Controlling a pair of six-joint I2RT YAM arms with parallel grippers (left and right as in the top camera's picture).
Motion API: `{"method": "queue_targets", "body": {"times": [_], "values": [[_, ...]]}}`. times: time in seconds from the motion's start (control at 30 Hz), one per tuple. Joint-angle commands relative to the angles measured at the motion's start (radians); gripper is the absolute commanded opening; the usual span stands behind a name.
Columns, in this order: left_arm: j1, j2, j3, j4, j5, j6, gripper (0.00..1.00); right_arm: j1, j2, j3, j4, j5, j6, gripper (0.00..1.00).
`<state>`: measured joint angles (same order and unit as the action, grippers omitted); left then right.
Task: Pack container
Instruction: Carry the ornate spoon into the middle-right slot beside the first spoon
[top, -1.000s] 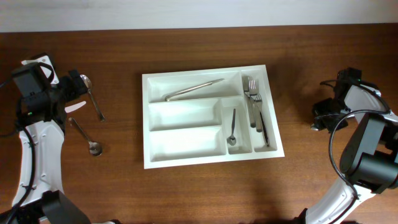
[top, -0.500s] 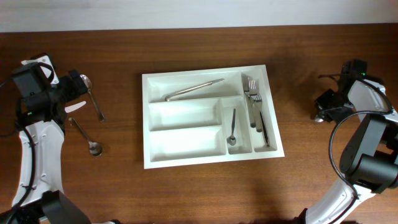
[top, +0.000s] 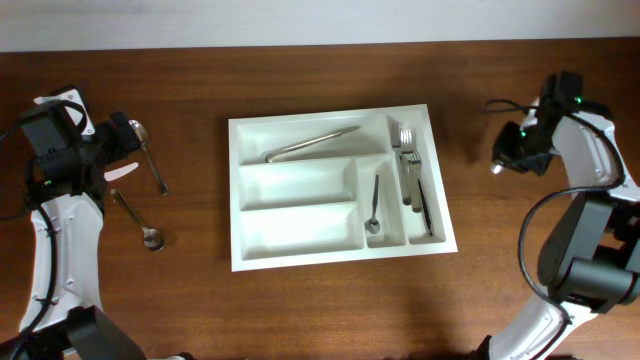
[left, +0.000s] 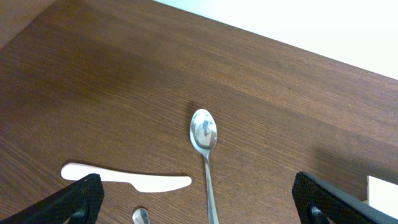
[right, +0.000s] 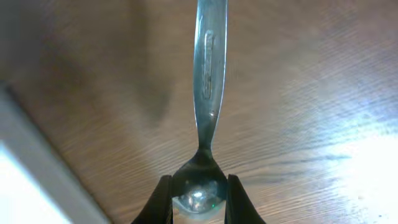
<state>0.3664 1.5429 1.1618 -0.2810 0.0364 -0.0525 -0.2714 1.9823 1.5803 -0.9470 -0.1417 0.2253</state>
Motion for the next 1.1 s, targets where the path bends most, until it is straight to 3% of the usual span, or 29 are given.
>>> {"method": "queue_targets", "body": {"times": [0.0,0.7,1.07], "values": [[0.006,0.005,0.019,0.002,-0.003,0.001,0.99,0.053,-0.08,0.07,-0.021,-0.028,-0.074,0.04],[0.006,0.005,0.019,0.002,-0.003,0.001,0.99,0.435,-0.147,0.148,-0.217,0.021,-0.116,0.04],[0.006,0.005,0.019,0.002,-0.003,0.001,0.99,0.5,-0.143,0.071,-0.245,0.056,-0.021,0.04]]}}
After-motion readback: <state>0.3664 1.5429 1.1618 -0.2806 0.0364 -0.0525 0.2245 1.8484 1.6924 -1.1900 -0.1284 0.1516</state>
